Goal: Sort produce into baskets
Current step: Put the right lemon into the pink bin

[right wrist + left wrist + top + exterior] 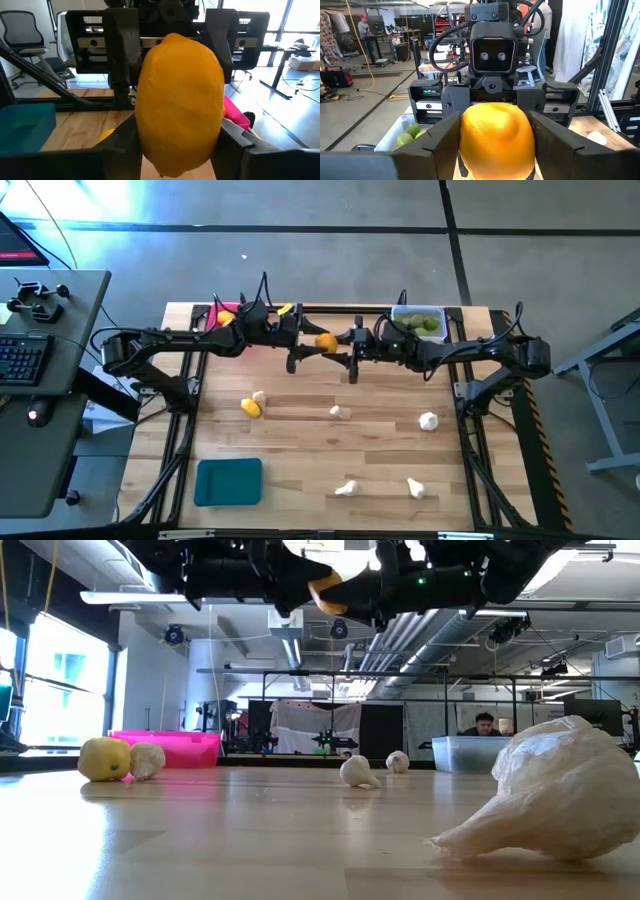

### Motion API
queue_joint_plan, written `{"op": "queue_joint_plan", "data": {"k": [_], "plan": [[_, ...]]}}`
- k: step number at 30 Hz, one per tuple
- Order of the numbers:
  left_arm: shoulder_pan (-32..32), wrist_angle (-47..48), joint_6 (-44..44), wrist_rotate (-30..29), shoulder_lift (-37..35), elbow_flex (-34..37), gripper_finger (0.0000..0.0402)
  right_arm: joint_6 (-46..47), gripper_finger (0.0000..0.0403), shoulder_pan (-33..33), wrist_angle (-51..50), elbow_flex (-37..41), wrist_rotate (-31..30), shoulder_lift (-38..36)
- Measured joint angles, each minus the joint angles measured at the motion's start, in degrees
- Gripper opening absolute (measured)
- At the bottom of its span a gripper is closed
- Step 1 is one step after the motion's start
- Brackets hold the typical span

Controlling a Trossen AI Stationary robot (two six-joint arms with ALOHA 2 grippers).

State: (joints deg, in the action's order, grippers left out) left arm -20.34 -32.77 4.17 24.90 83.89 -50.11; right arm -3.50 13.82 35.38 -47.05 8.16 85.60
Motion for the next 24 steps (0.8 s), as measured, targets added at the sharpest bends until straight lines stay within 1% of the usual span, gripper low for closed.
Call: {"op": "queue_joint_plan", "data": {"k": [6,7,9,13,16,19,24], "plan": [[-0.31,-0.07,0.37,0.32,0.12,0.02,0.0172,-0.10,0.0153,0.02,-0.39,0.00,-0.16,-0.04],[-0.50,-0.09,0.37,0.55,0.16,0.02,0.0171,-0.08,0.0161,0.02,-0.59,0.00,-0.24,-0.04],[-0.70,0.03,0.39,0.43,0.29,0.02,0.0169,0.09,0.0190,0.01,-1.28,0.00,-1.00,-0.03],[-1.30,0.20,0.77,0.03,0.08,0.04,0.0167,2.31,0.0255,-0.04,-2.17,-0.03,-4.85,-0.02],[-2.06,0.41,0.61,0.32,-0.92,0.07,0.0166,2.33,0.0287,0.02,-3.45,-0.04,-6.73,0.00],[-2.91,1.17,0.61,0.78,-2.21,0.07,0.0166,1.72,0.0302,0.04,-4.04,-0.04,-7.05,0.04],[-5.51,6.87,1.53,0.01,-5.94,0.07,0.0166,1.51,0.0305,0.25,-5.25,-0.04,-8.07,0.04]]}}
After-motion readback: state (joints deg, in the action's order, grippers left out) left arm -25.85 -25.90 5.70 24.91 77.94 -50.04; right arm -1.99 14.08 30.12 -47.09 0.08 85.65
